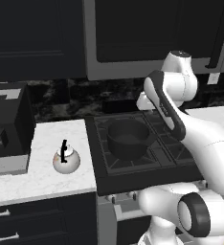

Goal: Pick the kettle from the counter and place it on a stove burner. Then turn the burner on.

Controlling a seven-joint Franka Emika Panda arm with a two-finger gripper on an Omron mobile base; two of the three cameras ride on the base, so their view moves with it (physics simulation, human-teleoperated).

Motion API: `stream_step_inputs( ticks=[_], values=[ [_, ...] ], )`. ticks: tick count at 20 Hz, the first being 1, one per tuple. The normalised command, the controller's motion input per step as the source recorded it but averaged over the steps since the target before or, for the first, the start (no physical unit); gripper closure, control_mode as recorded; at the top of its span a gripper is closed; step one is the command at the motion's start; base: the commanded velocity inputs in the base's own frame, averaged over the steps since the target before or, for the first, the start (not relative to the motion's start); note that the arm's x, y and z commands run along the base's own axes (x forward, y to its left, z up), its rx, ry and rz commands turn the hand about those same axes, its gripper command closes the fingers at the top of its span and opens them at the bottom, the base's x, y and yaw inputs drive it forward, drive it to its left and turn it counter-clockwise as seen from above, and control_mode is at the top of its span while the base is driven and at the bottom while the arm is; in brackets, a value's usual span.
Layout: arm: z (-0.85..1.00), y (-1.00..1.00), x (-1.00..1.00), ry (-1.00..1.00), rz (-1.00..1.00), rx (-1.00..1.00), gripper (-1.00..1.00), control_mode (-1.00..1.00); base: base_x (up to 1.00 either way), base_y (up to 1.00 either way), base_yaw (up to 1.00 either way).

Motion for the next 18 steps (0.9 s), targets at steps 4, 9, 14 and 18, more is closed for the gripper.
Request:
stream_step_inputs(
  ticks=[4, 9, 14, 18],
  values=[
    [-0.01, 0.53, -0.28, -0.11, 0.00, -0.04, -1.00, -1.00, 0.00, 0.00, 0.00],
    [-0.01, 1.00, -0.91, -0.32, 0.00, -0.06, -1.00, -1.00, 0.00, 0.00, 0.00],
    [0.00, 1.00, -0.62, -0.21, 0.00, -0.04, -1.00, -1.00, 0.00, 0.00, 0.00],
    [-0.21, 1.00, -0.13, -0.07, 0.00, -0.04, -1.00, -1.00, 0.00, 0.00, 0.00]
  ],
)
